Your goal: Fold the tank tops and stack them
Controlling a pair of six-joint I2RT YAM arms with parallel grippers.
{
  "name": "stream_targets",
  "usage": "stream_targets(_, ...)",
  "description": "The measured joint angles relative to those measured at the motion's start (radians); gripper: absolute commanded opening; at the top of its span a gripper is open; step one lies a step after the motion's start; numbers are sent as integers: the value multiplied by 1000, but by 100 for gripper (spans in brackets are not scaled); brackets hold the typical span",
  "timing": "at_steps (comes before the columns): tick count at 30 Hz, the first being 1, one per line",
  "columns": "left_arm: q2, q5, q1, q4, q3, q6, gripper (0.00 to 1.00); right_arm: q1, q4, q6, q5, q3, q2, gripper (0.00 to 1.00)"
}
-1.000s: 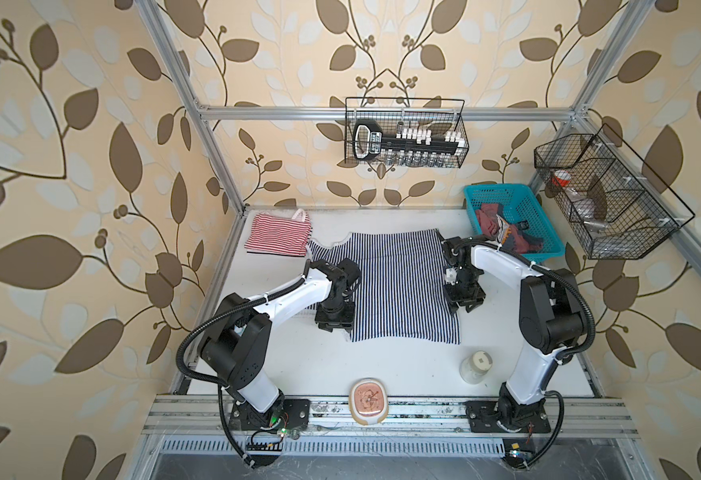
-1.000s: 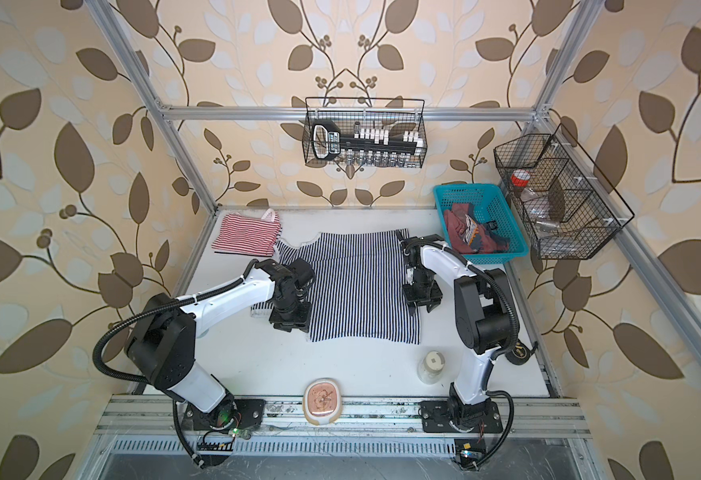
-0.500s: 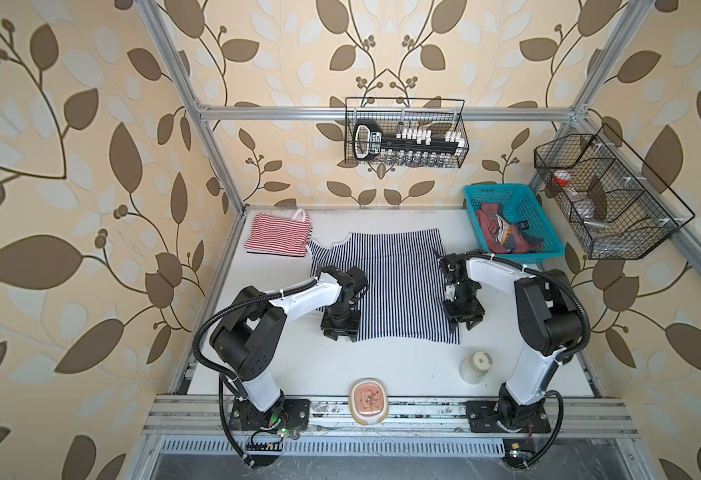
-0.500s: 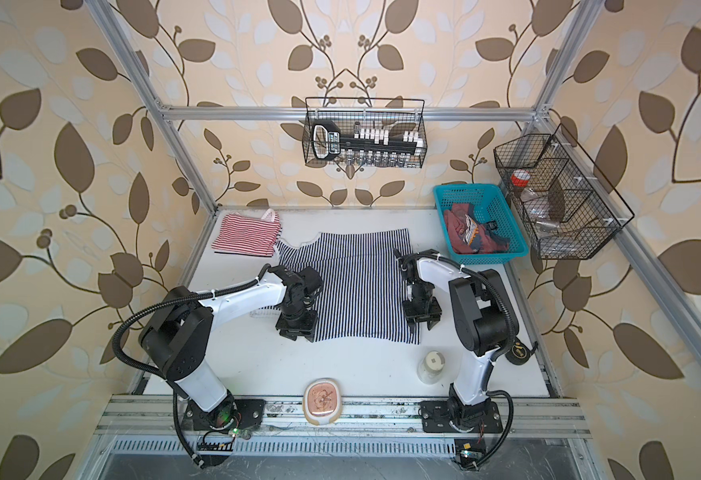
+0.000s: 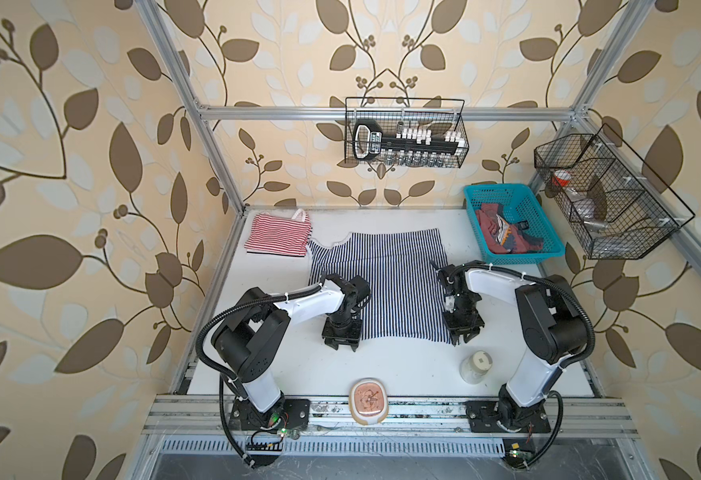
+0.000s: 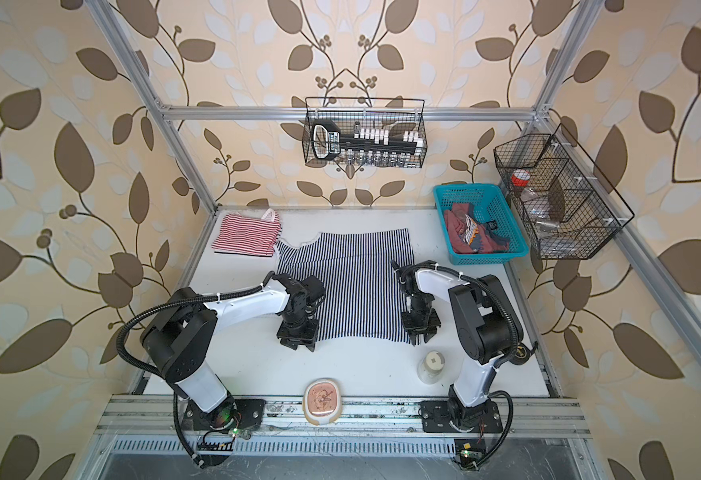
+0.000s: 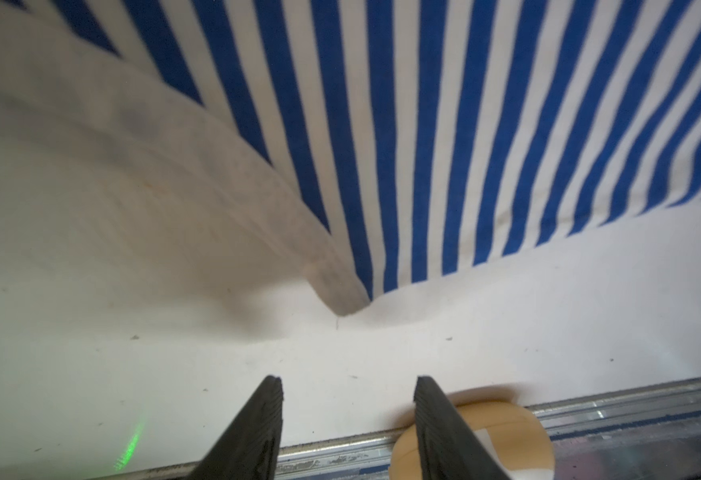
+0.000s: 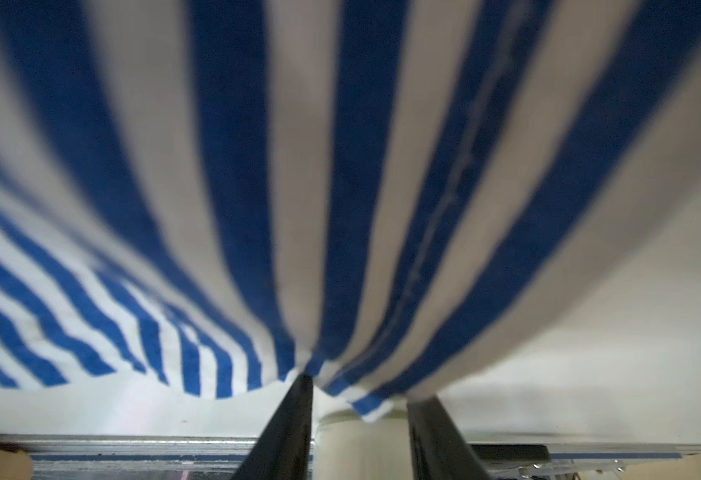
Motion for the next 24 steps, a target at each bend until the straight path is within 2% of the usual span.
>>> stream_targets(8,0,-20,0,17,1,-37,54,2,13,0,-15,-3,0,9)
stream_targets(12,5,-29,0,19,11,-48,53,2,11,0,-16,-4,0,5)
stream_targets(18,8,-46,0,26,14,-58,49,2,11,0,-16,-4,0,6)
stream_targets(24,25,-52,0,36,14,-69,44,8,11,0,-15,-4,0,14)
